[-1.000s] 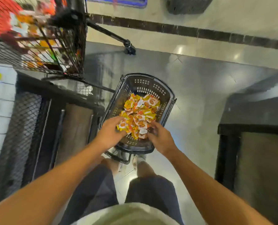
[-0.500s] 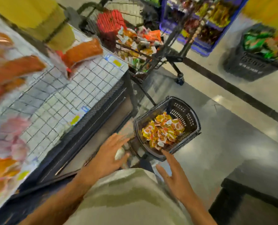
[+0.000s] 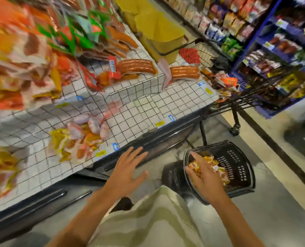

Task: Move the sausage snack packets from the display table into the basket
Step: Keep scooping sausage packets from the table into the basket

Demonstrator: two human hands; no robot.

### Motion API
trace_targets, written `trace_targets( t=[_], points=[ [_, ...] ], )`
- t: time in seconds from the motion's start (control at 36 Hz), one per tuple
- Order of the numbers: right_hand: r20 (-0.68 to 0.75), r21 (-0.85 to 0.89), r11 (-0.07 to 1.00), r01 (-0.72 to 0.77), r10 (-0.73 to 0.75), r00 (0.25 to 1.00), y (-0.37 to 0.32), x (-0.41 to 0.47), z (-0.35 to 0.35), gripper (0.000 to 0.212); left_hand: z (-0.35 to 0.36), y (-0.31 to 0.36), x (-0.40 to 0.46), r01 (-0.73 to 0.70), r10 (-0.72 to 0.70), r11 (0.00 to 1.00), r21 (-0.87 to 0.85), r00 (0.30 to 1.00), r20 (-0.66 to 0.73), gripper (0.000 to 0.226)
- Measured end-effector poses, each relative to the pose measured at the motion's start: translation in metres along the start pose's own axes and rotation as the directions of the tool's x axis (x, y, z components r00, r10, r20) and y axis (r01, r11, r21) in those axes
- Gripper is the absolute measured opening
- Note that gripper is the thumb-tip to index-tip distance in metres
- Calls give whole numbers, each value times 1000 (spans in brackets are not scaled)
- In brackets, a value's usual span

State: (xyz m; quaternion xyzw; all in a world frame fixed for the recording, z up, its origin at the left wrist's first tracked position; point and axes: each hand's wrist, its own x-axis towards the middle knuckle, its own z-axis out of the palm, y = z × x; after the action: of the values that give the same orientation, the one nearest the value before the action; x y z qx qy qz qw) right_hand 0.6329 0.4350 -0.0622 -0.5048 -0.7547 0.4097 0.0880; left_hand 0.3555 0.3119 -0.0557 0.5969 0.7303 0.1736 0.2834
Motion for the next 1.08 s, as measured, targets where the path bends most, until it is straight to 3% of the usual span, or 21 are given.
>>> trace_targets(
  t=[0.19, 0.33, 0.56, 0.67, 0.83, 1.08],
  points=[
    [192, 6, 997, 82, -82, 978, -69, -19, 89, 66, -42, -82, -65, 103, -111, 992, -74, 988, -111, 68],
    [323, -31, 997, 77, -63, 944, -94, -15, 120, 75, -53, -134, -116, 241, -273, 955, -173, 943, -191, 73],
    [384, -55, 987, 154, -121, 915, -126, 27, 134, 64, -55, -169, -154, 367, -435, 891, -269, 859, -269, 94],
    [386, 57, 990, 132, -143, 911, -141, 67, 145, 54, -64, -167, -147, 399, -493, 857, -324, 818, -297, 85],
    [249, 304, 948, 94, -174, 953, -185, 133, 166, 30, -74, -165, -113, 427, -500, 862, -272, 807, -315, 60],
    [372, 289, 951, -112, -4, 928, -228, 212, 197, 21, -85, -165, -66, 397, -456, 890, -226, 760, -463, 59]
  ],
)
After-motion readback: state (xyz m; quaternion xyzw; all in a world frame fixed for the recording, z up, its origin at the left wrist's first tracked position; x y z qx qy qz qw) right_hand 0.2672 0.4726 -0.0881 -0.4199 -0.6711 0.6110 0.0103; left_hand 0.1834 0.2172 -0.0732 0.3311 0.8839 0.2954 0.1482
